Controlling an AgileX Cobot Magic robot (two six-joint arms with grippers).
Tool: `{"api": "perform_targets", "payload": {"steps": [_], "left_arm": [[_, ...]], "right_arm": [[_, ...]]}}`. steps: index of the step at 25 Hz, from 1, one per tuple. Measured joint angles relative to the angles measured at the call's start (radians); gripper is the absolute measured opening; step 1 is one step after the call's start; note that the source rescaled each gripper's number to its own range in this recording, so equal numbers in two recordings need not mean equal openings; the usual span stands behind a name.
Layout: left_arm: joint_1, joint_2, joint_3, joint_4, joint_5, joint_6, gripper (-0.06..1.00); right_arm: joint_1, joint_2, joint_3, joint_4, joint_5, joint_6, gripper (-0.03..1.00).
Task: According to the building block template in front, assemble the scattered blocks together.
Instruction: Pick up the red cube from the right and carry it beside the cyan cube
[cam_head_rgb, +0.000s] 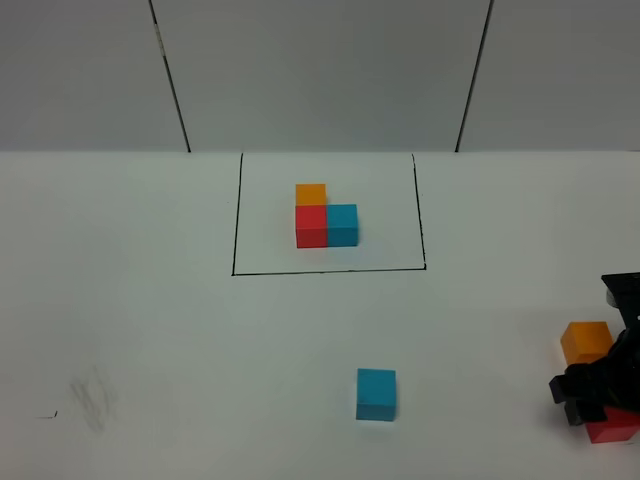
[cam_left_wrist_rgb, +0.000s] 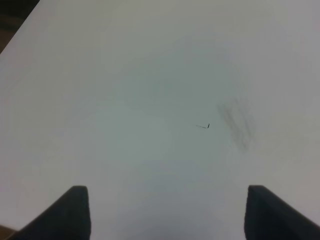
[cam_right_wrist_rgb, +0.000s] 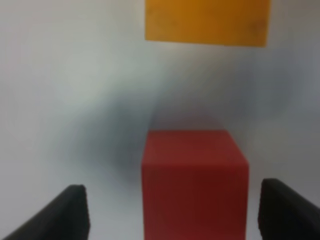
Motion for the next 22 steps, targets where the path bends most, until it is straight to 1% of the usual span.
{"api": "perform_targets", "payload": {"steps": [6, 7, 8, 9, 11, 12, 13, 18, 22], "left_arm": [[0.0, 0.0, 0.0, 0.0, 0.0, 0.0, 0.48], [0.0, 0.0, 0.0, 0.0, 0.0, 0.0, 0.48], [0.0, 0.0, 0.0, 0.0, 0.0, 0.0, 0.48], [0.0, 0.0, 0.0, 0.0, 0.0, 0.0, 0.48], [0.0, 0.0, 0.0, 0.0, 0.0, 0.0, 0.48], [0.0, 0.0, 0.0, 0.0, 0.0, 0.0, 0.48], [0.0, 0.0, 0.0, 0.0, 0.0, 0.0, 0.48], [0.0, 0.0, 0.0, 0.0, 0.0, 0.0, 0.48], [0.0, 0.0, 0.0, 0.0, 0.0, 0.0, 0.48]], "right_arm": [[0.0, 0.053, -0.001, 0.01, -0.028, -0.006, 0.46], [0.0, 0.059, -0.001, 0.01, -0.032, -0.006, 0.45], [0.0, 0.065, -0.001, 0.01, -0.036, -0.006, 0.41], [0.0, 0.071, -0.001, 0.01, -0.04, -0.006, 0.35], [0.0, 0.078, -0.001, 0.01, -0.047, -0.008, 0.13], [0.0, 0.079, -0.001, 0.01, -0.049, -0.007, 0.0], [0.0, 0.079, -0.001, 0.01, -0.052, -0.009, 0.02], [0.0, 0.075, -0.001, 0.01, -0.053, -0.012, 0.02], [0.0, -0.001, -0.001, 0.024, -0.01, -0.012, 0.02]]}}
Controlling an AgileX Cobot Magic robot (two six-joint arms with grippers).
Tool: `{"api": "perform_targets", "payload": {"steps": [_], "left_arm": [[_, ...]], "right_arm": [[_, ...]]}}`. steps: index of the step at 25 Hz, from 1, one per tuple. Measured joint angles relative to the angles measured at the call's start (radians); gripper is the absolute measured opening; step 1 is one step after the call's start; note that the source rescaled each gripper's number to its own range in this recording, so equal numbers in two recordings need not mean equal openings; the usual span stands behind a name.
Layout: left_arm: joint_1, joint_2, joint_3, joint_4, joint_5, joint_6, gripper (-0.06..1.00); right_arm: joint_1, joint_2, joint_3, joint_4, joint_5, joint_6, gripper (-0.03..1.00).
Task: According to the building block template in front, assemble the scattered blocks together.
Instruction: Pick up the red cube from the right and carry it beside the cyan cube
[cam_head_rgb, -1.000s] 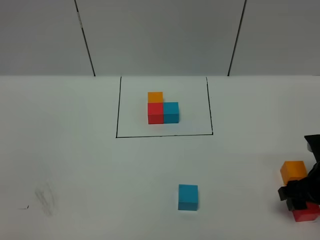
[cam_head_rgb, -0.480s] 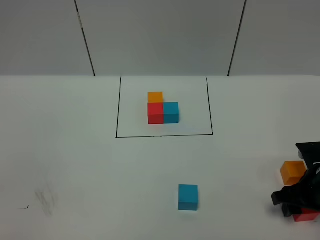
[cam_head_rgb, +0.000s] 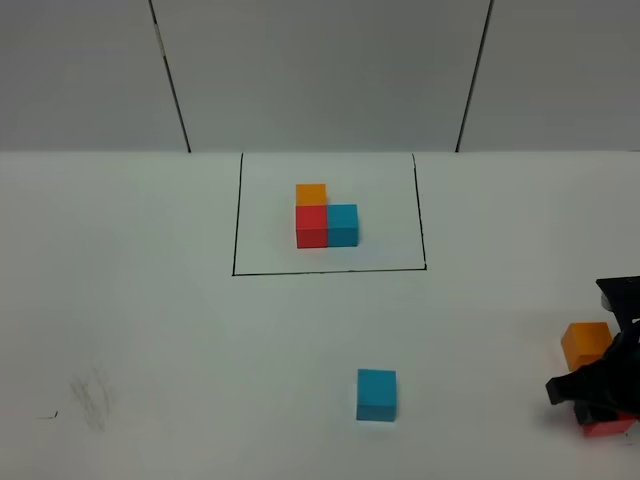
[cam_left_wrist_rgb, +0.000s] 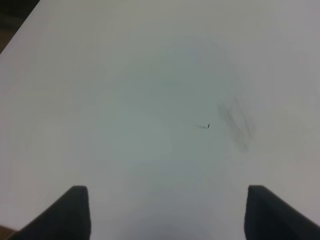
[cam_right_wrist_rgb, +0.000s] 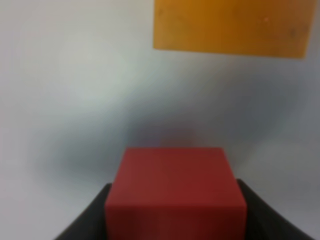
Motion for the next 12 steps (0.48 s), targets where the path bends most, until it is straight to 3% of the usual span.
{"api": "perform_targets", "payload": {"steps": [5, 12], "left_arm": [[0.0, 0.0, 0.0, 0.0, 0.0, 0.0, 0.48], [0.0, 0.0, 0.0, 0.0, 0.0, 0.0, 0.48]], "right_arm": [[0.044, -0.227, -0.007, 0.12, 0.097, -0.107, 0.02], [0.316, -0.352, -0.168, 0.182, 0.216, -0.446, 0.02]]}}
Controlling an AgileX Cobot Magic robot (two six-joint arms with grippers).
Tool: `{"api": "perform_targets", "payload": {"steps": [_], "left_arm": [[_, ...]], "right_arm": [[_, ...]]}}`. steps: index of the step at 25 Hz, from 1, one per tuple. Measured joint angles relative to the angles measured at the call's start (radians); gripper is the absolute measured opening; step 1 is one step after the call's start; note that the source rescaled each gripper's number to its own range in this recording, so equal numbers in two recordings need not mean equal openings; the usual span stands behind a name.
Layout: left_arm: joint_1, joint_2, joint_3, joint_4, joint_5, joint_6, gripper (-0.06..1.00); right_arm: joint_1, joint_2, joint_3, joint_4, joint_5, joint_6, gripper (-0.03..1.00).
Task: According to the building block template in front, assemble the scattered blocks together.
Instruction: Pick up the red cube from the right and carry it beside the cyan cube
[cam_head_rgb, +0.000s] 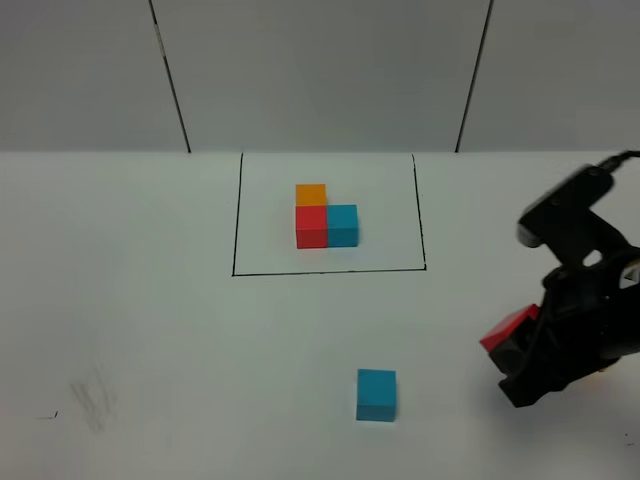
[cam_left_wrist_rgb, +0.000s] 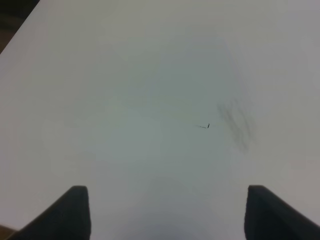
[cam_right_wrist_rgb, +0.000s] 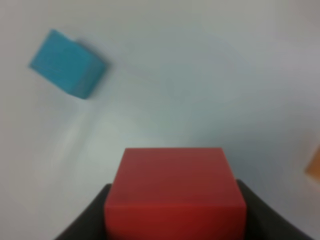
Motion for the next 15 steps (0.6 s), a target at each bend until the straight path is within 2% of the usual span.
{"api": "perform_targets", "payload": {"steps": [2, 6, 15], "left_arm": [[0.0, 0.0, 0.0, 0.0, 0.0, 0.0, 0.48], [0.0, 0.0, 0.0, 0.0, 0.0, 0.0, 0.48], [0.0, 0.0, 0.0, 0.0, 0.0, 0.0, 0.48]], "right_arm": [[0.058, 0.032, -0.073, 0.002, 0.013, -0.044, 0.02], [0.128, 0.135, -0.229, 0.002, 0.043, -0.061, 0.02], [0.243, 0.477, -0.575, -0.044, 0.342, -0.089, 0.02]]}}
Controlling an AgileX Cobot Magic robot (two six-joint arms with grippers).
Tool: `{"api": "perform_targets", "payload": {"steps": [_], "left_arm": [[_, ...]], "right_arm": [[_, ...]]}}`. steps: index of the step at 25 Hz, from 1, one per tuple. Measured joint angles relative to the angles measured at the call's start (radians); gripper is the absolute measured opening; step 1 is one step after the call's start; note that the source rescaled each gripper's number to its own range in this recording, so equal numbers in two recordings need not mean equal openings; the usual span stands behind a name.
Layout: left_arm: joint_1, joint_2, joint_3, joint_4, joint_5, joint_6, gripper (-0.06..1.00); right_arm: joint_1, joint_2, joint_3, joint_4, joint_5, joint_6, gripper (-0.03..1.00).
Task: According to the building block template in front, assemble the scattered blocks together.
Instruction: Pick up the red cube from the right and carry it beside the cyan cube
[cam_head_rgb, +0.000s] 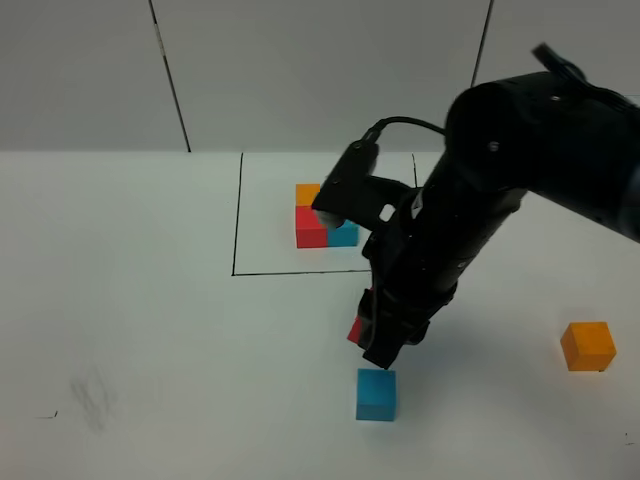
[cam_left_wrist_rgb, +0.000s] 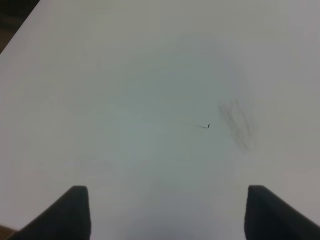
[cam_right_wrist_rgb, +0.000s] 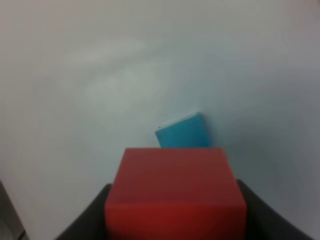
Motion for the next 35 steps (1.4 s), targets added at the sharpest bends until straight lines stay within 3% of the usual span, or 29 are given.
{"api": "perform_targets", "payload": {"steps": [3, 8, 17, 19, 23, 26, 35], "left_arm": [[0.0, 0.0, 0.0, 0.0, 0.0, 0.0, 0.48], [0.0, 0.0, 0.0, 0.0, 0.0, 0.0, 0.48], [0.0, 0.0, 0.0, 0.0, 0.0, 0.0, 0.48], [0.0, 0.0, 0.0, 0.0, 0.0, 0.0, 0.48], [0.0, 0.0, 0.0, 0.0, 0.0, 0.0, 0.48], [0.0, 0.0, 0.0, 0.0, 0.0, 0.0, 0.48], [0.0, 0.0, 0.0, 0.0, 0.0, 0.0, 0.48]], "right_arm": [[0.04, 0.058, -0.049, -0.058, 0.049, -0.004, 0.02], [0.152, 0.101, -0.054, -0.217, 0.052, -0.037, 0.02], [0.288, 0.107, -0.054, -0.257, -0.01, -0.385, 0.02], [0.299, 0.107, -0.054, -0.248, -0.023, -0.42, 0.02], [0.301, 0.118, -0.054, -0.208, -0.057, -0.419, 0.02], [0.301, 0.146, -0.064, -0.215, -0.086, -0.343, 0.02], [0.298, 0.258, -0.073, -0.36, -0.159, -0.141, 0.02]]}}
